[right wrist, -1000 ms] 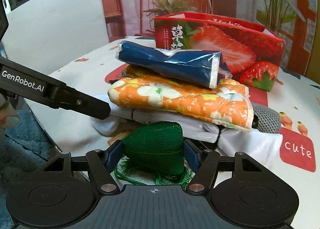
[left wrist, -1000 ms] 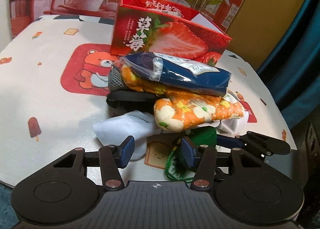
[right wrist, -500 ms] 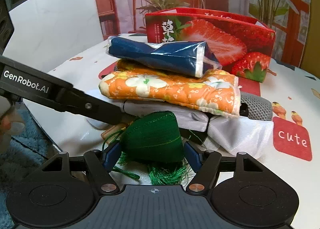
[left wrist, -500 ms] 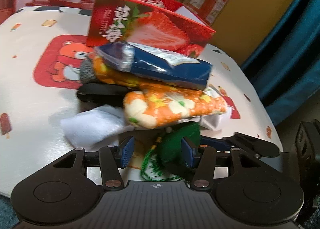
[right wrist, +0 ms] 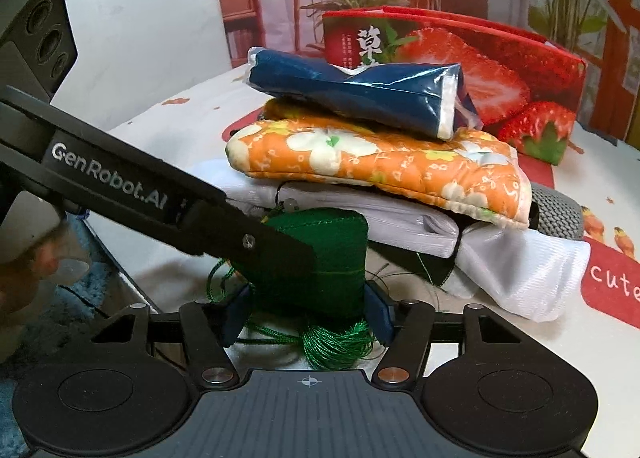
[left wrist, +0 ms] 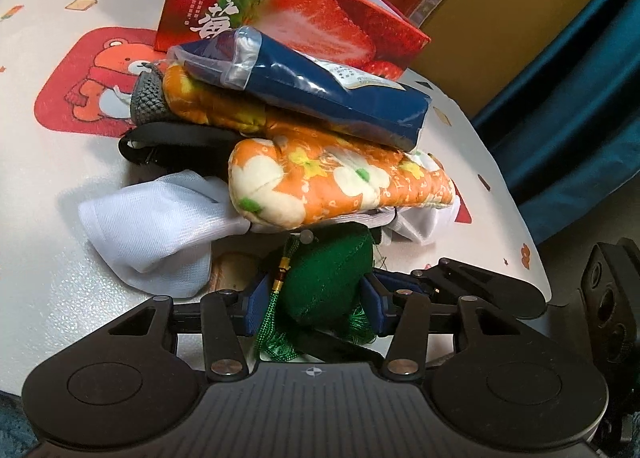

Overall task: Organize soft objects
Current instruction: 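Lower the left tool to the green knitted pouch and close on it, then lift the green pouch with the left tool and release it into the red box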

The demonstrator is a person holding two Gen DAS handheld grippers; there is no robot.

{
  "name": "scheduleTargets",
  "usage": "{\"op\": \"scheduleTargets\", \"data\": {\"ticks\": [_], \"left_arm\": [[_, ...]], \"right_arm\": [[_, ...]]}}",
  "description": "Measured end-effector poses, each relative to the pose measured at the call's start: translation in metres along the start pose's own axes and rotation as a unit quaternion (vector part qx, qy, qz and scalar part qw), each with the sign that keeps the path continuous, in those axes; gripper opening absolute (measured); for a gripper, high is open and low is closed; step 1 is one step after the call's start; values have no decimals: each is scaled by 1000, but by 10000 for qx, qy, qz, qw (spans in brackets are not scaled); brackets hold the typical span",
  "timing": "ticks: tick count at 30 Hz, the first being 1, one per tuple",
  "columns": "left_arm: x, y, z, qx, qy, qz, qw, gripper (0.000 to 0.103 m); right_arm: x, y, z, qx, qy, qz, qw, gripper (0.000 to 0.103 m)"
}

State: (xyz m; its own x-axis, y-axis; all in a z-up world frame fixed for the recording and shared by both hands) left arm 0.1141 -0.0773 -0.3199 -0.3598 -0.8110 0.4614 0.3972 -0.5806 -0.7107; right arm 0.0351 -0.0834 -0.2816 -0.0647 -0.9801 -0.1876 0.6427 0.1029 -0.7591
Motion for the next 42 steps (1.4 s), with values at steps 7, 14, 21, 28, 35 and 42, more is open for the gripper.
{"op": "scheduleTargets", "data": {"ticks": [7, 14, 21, 28, 35, 42], "left_arm": [[-2, -1, -1, 64, -66, -90, 9999, 47], [10, -10, 2, 174, 203, -153, 9995, 46], [27, -42, 18, 497, 300, -317, 9978, 45], [51, -86, 48, 1023, 418, -462, 9928, 45], [82, -127, 96, 1648, 827, -491, 9816, 46], [101, -138, 157, 2057, 1125, -602, 9703, 47]], "right_arm": [[2, -4, 3, 169, -34, -123, 9998, 59], [-4, -10, 8, 288, -166, -138, 9994, 60], [-7, -40, 27, 663, -199, -176, 9974, 60], [-9, -82, 66, 1204, -133, -108, 9926, 60], [-3, -113, 129, 1754, -207, -128, 9842, 62], [31, -116, 202, 2084, -199, -173, 9777, 62]]}}
Point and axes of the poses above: each gripper's, at about its wrist camera, not at the fingertips, and y roughly the way its jaws point, x to its right, z to its top, the point moved 6 cm from there along y, roughly the way its jaws point, and after that the axes turned 1 degree about z, right-handed, at the moved point
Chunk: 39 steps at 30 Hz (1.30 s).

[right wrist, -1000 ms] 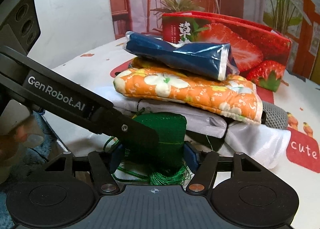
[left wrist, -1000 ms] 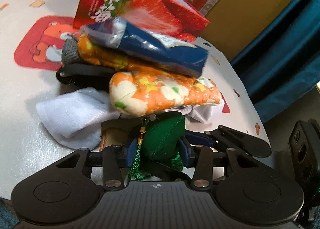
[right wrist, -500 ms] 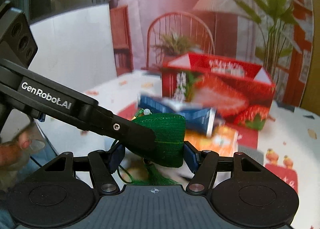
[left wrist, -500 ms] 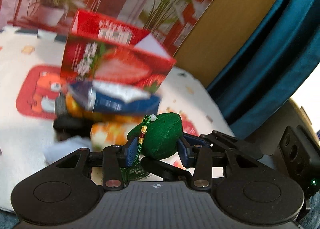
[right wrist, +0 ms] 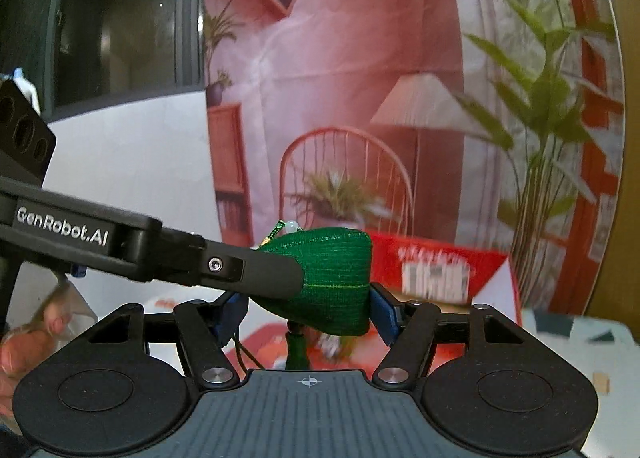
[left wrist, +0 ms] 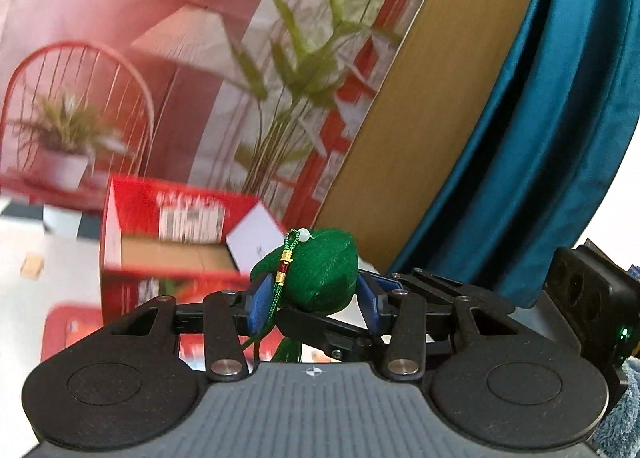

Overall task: Organize soft objects
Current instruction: 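Lift the green pouch with the left tool and release it into the red box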

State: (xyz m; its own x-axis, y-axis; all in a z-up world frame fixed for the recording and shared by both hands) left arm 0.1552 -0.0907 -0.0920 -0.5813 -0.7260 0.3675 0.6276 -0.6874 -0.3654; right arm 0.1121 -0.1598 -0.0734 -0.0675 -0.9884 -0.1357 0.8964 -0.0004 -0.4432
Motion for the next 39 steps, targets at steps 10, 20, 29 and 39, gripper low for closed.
{"op": "scheduleTargets", "data": {"ticks": [10, 20, 29, 39], "left_arm": [[-21, 52, 64, 62, 77, 39, 9999, 47], [-35, 105, 94, 92, 368, 211, 9991, 47], [-53, 151, 93, -163, 291, 261, 9991, 47], [-71, 214, 44, -1004, 18, 262, 9946, 48]], "right_arm": [[47, 64, 54, 152, -238, -145, 9995, 63], [83, 120, 73, 207, -406, -323, 9984, 63], [115, 154, 68, 146, -289, -367, 9988, 65], [154, 182, -4, -497, 411, -595, 9961, 66]]}}
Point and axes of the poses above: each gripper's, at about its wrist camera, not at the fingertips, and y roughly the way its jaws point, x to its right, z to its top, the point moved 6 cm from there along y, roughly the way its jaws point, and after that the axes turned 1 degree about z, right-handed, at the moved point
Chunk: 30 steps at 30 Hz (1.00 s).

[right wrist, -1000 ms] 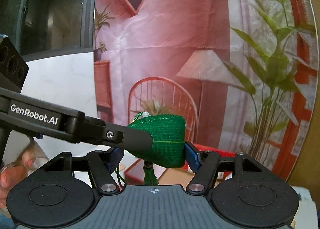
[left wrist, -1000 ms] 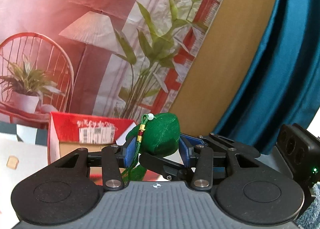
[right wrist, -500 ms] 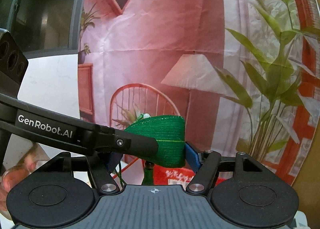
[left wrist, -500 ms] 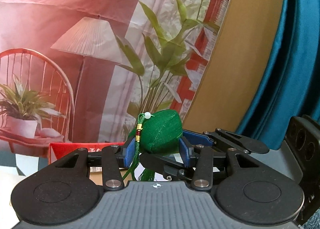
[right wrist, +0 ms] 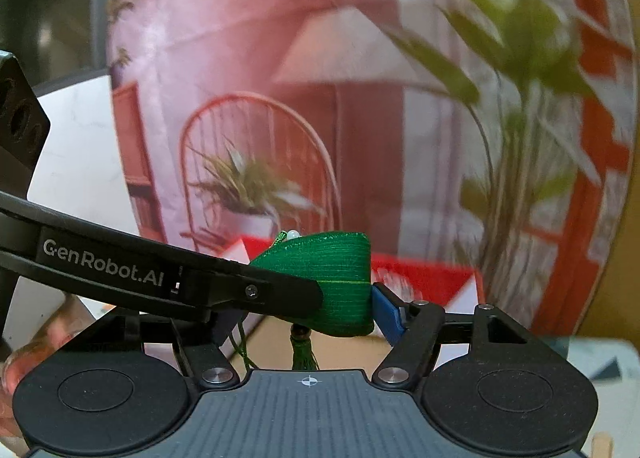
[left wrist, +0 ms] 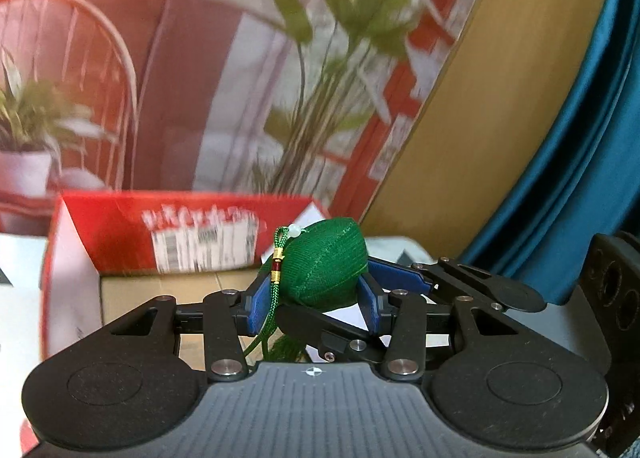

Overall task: Organize soft objects
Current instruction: 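Lift the green pouch with the left tool and release it into the red box, then grasp the blue plastic-wrapped package with the left tool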

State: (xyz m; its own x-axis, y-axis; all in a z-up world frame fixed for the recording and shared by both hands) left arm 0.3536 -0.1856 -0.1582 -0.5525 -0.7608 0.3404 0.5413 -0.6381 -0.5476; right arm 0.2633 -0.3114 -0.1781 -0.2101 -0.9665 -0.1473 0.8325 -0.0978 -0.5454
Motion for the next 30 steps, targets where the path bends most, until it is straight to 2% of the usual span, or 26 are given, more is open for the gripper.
{"op": "scheduleTargets", "data": {"ticks": [3, 5, 7, 13, 17, 23, 27, 30], "left_arm": [[0, 10, -7, -180, 3, 45, 9998, 52], [0, 8, -9, -206, 21, 111, 9997, 63], [-2, 0, -9, -172, 80, 228, 9996, 70], [-11, -42, -16, -62, 130, 423, 9990, 71], [-22, -74, -34, -63, 21, 626, 9980, 70], [-42, -119, -86, 23, -566, 814, 9951, 69], [-56, -128, -120, -110, -1097, 920, 9896, 68], [-58, -128, -136, -260, -1297, 883, 9873, 65]], "right_arm": [[10, 3, -16, -157, 218, -85, 9996, 66], [13, 1, -22, -187, 278, -173, 9993, 71], [14, -4, -26, -234, 357, -227, 9988, 74], [0, -26, -40, -288, 540, -170, 9980, 75], [-18, -44, -56, -351, 702, -24, 9969, 75], [-56, -68, -96, -729, 739, 228, 9943, 75], [-70, -78, -116, -1085, 708, 354, 9909, 75], [-76, -87, -125, -1225, 659, 410, 9894, 75]]}}
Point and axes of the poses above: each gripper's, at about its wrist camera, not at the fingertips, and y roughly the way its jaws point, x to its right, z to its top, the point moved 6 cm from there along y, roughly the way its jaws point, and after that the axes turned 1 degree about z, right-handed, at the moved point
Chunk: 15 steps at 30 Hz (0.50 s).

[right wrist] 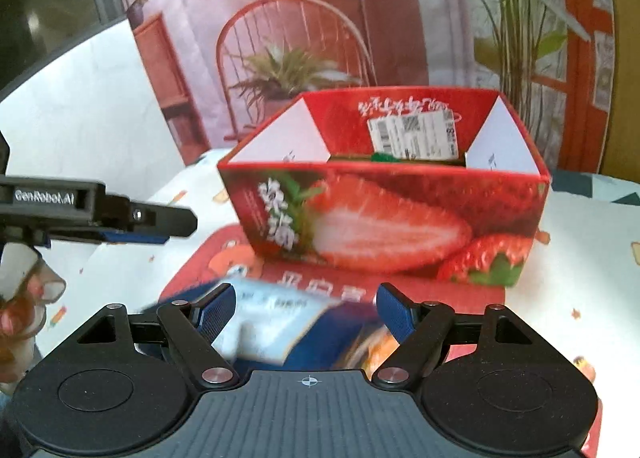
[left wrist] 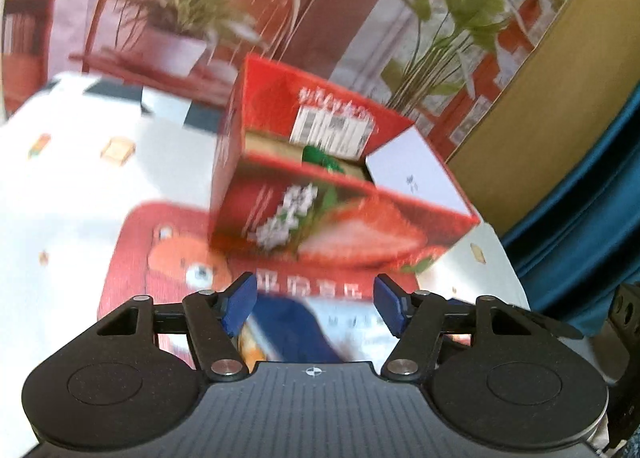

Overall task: Organize soft objects
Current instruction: 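Grasp the blue plastic-wrapped package with the left tool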

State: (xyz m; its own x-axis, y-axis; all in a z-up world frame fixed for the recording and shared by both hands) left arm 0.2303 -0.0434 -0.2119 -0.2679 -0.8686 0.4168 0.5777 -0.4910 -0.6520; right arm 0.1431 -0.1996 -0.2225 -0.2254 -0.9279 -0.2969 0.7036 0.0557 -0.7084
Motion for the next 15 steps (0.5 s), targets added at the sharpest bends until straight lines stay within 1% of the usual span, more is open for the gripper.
{"op": "scheduleTargets", "data": {"ticks": [5, 7, 10, 15], "left_arm": [[3, 5, -18, -256, 69, -50, 9996, 63], [2, 7, -25, -322, -11, -57, 9995, 63], [-5, 11, -36, -439, -176, -34, 9989, 57], [-9, 15, -45, -501, -275, 3, 9984, 56]], "right_arm": [[7, 0, -14, -173, 239, -14, 9996, 74], [8, 0, -19, -200, 310, 37, 9993, 74], [9, 1, -24, -263, 300, 93, 9992, 74], [9, 4, -28, -330, 324, 200, 9987, 73]]}}
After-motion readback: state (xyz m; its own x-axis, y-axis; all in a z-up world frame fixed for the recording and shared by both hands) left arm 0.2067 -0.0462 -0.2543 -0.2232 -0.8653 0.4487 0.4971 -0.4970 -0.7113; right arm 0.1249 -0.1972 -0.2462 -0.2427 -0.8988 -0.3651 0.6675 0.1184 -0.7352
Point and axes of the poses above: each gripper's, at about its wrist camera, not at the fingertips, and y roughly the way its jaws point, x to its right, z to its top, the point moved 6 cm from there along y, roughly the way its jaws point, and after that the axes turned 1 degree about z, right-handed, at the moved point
